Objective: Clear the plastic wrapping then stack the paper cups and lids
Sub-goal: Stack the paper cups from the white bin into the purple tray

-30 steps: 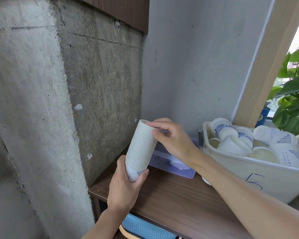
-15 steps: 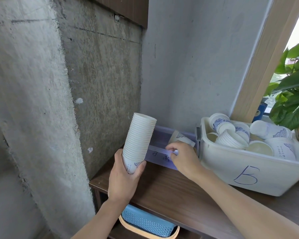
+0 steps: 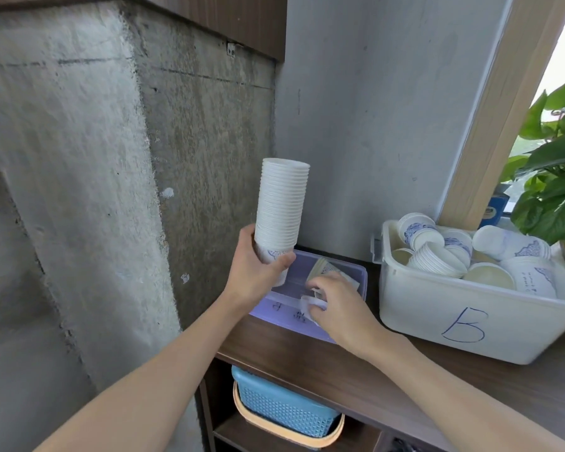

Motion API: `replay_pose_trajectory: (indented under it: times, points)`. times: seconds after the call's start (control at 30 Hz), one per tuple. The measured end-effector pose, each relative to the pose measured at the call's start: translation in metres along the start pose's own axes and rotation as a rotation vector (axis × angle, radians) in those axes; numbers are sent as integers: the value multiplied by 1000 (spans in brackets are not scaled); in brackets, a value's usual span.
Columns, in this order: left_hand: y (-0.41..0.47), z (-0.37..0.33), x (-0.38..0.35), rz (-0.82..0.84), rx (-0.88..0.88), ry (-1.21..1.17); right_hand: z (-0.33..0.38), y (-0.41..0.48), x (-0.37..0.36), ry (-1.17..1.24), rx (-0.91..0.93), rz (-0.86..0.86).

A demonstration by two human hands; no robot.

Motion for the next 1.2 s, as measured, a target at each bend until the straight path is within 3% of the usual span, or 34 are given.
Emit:
replay_pose_trajectory:
  times: [0.2, 0.43, 0.6, 0.97, 1.2]
  points:
    - [32, 27, -10, -3, 127, 92, -32, -1, 6, 11, -145, 144]
    - [51, 51, -5, -45, 205, 281, -42, 3, 3, 97, -163, 125]
    - [53, 60, -19, 78, 224, 503, -44, 2, 0, 116, -176, 123]
    - [63, 80, -32, 269, 280, 417, -46, 0, -2, 151, -175, 100]
    - [62, 81, -29, 237, 275, 557, -46, 0, -2, 150, -176, 100]
Point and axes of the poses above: each hand's wrist, its own y-axis towards the middle knuckle, its own x-axis out of the back of the hand, z = x × y, the point moved 10 cm from there along y, towards the middle knuckle, and after that the axes turned 5 degrees about -y, right-handed, at the moved point
